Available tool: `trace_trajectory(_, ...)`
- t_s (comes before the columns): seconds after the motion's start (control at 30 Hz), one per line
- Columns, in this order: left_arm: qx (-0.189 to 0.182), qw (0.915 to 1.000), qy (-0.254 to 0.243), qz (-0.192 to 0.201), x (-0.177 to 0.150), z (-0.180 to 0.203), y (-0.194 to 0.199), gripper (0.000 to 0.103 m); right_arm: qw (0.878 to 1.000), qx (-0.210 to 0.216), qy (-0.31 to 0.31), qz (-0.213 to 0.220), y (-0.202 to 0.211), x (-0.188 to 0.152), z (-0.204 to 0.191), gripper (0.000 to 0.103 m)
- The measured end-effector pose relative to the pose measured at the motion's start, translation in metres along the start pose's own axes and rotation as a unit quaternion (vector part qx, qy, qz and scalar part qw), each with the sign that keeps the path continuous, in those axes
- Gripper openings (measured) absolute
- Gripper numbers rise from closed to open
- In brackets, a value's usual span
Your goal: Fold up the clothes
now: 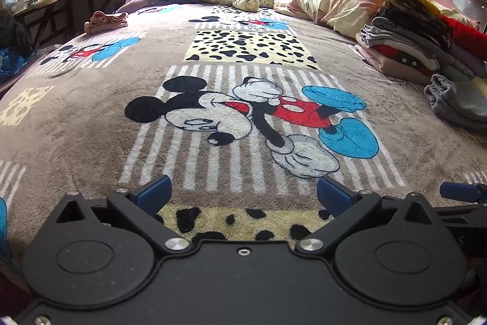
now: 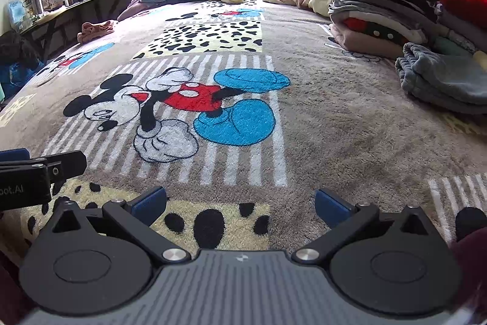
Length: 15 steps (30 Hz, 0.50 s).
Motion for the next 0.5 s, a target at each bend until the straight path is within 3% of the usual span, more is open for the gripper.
trace_trajectory(0.5, 0.005, 0.9997, -0.022, 0.012, -0.0012, 0.0066, 0.0053, 0.103, 1.000, -0.001, 0.004, 0.007, 0.0074, -0.0007, 0.0001, 0.103)
Point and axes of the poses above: each gripper's, at about its wrist camera, not at the fingertips, and y roughly against the way its jaws point, z to its right, x to its top, the point moved 3 cm from there along -y, roughly the way its jaws point, and after that the axes turned 1 degree about -y, right-handed, at the moved point
